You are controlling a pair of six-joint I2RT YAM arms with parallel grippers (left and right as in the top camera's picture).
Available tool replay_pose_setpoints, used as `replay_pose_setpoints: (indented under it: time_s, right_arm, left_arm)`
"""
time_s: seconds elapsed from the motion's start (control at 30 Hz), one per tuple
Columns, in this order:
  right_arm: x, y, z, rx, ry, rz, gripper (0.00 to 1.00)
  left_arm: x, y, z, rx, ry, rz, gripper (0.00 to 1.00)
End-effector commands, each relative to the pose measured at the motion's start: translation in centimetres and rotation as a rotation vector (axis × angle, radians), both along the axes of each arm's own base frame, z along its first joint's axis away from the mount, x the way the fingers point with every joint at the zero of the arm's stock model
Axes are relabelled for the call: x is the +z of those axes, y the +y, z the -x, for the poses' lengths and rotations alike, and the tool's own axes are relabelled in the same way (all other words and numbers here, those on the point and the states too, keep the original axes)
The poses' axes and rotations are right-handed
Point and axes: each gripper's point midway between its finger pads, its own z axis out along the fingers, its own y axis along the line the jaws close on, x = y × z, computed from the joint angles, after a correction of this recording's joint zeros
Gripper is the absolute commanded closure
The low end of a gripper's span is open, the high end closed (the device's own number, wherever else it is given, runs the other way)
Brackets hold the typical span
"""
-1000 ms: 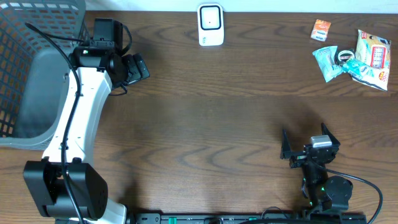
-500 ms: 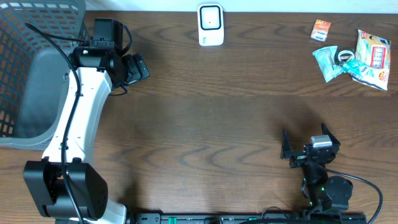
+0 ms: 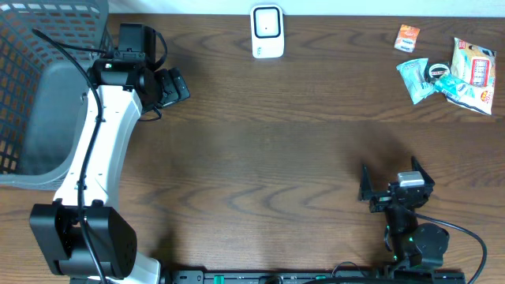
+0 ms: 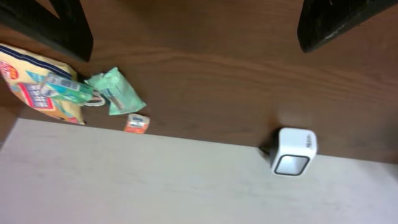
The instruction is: Scan the item barcode
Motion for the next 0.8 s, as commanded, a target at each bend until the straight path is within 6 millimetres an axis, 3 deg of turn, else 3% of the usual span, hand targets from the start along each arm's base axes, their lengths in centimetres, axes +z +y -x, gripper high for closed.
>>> replay_pose_setpoints:
  time_s: [0.0,0.43,0.77]
  right_arm:
    - [-0.1,-0.6,0.0,-0.029,0.0,0.0,0.01]
    - [-0.4,-1.6,0.0,-0.11,0.014,-0.063,0.01]
    - [-0.4,-0.3,0.0,-0.065,0.015,-0.062,0.01]
  left_arm:
    - [0.0,0.4,-0.1,0.003,0.002,-0.014,0.0]
    - [0.0,0.4,-0.1,0.003,0.002,-0.014,0.0]
    - [0.0,0.4,-0.1,0.003,0.002,-0.014,0.0]
